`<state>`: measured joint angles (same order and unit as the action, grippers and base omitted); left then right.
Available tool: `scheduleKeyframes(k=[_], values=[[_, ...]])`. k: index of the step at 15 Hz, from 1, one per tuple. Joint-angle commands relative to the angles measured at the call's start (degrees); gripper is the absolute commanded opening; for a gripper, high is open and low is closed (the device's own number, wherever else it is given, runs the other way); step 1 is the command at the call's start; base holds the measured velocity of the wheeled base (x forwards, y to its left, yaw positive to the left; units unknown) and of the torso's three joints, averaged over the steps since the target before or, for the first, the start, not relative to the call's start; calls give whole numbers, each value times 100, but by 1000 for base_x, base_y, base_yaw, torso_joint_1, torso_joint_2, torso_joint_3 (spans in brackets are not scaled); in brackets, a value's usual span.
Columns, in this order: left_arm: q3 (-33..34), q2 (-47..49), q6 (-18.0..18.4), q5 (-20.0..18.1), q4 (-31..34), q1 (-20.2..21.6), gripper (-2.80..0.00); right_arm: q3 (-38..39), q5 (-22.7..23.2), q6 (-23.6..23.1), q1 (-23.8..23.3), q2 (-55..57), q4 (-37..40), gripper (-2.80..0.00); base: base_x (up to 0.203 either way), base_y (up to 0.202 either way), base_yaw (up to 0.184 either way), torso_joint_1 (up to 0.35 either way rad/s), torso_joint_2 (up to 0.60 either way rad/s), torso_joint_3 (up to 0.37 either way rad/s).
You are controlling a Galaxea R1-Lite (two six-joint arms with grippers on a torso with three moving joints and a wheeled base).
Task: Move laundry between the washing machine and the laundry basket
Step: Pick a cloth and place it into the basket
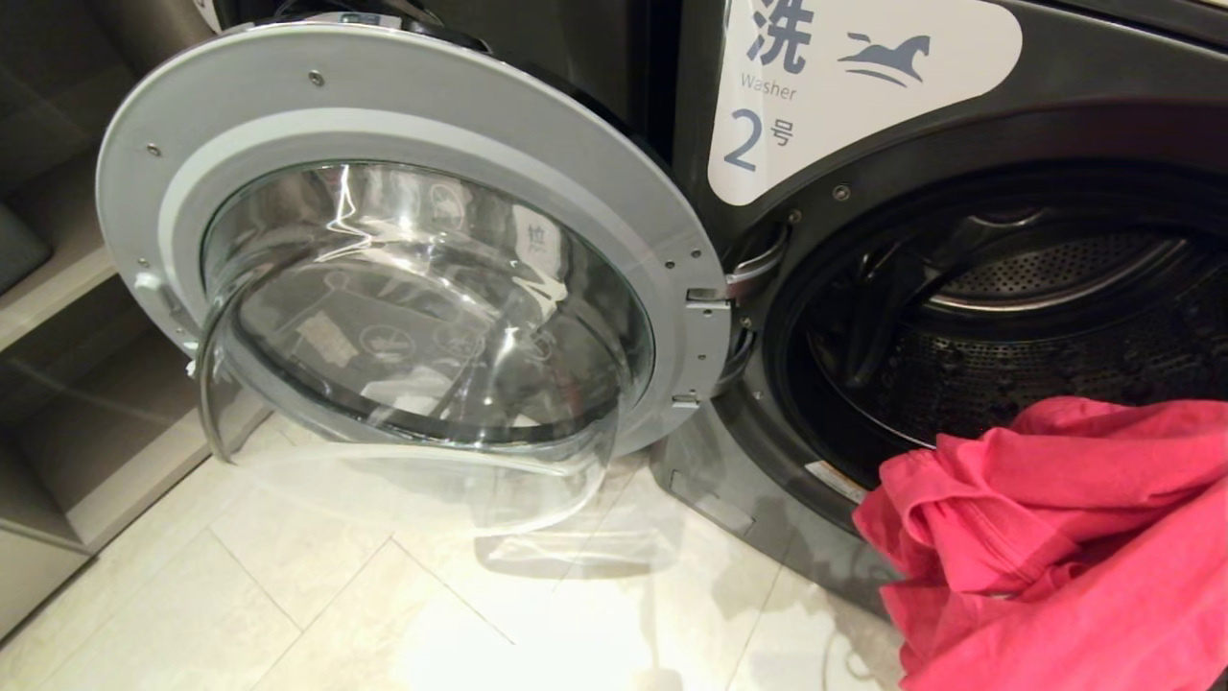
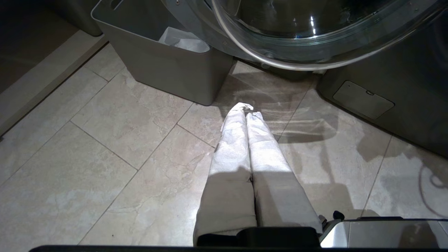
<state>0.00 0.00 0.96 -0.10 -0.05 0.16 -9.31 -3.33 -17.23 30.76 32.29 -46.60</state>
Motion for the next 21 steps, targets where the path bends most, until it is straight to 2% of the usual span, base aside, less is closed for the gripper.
scheduleKeyframes(k=[1, 21], values=[[0, 0, 0, 1, -4, 2, -280, 17, -10, -8, -8, -30, -24, -280, 0, 0, 0, 0, 0, 0], [0, 0, 0, 1, -4, 2, -280, 100, -79, 84, -114, 209, -15, -280, -1, 7, -171, 1, 2, 3]])
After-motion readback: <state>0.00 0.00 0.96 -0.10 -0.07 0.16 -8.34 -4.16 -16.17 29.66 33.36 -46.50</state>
